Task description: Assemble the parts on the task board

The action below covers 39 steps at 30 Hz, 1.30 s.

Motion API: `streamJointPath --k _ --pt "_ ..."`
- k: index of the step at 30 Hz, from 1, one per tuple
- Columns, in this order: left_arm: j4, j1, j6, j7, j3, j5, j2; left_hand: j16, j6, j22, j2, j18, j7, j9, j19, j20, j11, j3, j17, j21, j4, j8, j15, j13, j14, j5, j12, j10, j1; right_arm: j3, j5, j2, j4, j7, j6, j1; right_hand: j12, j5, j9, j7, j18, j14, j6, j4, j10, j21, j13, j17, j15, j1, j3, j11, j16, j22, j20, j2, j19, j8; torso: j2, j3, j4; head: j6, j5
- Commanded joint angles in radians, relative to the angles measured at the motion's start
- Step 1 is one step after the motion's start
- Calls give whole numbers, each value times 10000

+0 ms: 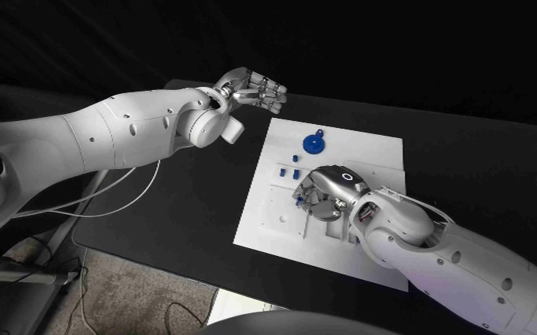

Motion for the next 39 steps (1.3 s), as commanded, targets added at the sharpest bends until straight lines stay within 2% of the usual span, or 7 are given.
streamJointPath --k 1,6,23,33,39 --pt "26 17 52 136 4 47 0 18 -45 9 35 92 -3 -5 -71 7 -18 54 -3 -15 10 0 19 -8 -44 60 42 10 -58 -11 -118 2 -3 25 -24 -19 31 15 16 -16 308 -10 57 11 87 -65 10 0 -78 24 56 10 43 8 24 15 60 35 -2 -2 -3 -7 5" --pt "20 17 65 135 4 46 -9 18 -45 9 35 92 -3 -5 -71 7 -18 54 -3 -15 10 0 19 -8 -44 60 42 10 -58 -25 -138 -25 12 32 -13 -60 30 24 17 -18 320 -9 63 3 88 -90 9 -3 -79 17 58 10 58 97 24 13 64 33 -1 -3 5 -26 -27" --pt "18 16 133 101 4 46 -25 16 -64 31 40 93 2 -5 -81 12 -13 49 -4 -20 20 -1 25 -7 -57 54 42 -5 -67 -36 -140 -44 -99 -43 -54 -123 32 15 18 -19 328 -13 66 -7 91 -121 10 -8 -79 26 60 9 66 172 25 9 73 36 -3 -8 2 -76 43" --pt "16 16 177 83 4 46 -35 16 -64 31 40 93 2 -5 -81 12 -13 49 -4 -20 20 -1 25 -7 -57 54 42 -5 -67 -36 -212 -35 -88 -179 -282 -135 31 -11 18 -23 338 -11 78 -20 101 -140 10 -7 -81 34 71 6 80 240 23 4 82 37 -4 -6 6 -61 58" --pt "16 16 196 72 4 44 -38 16 -64 31 40 93 2 -5 -81 12 -13 49 -4 -20 20 -1 25 -7 -57 54 42 -5 -67 -37 -230 -33 -91 -206 -127 -138 32 -23 17 -22 340 -12 78 -19 104 -149 10 -4 -80 31 80 6 88 266 25 0 84 35 -1 -10 1 -67 63"
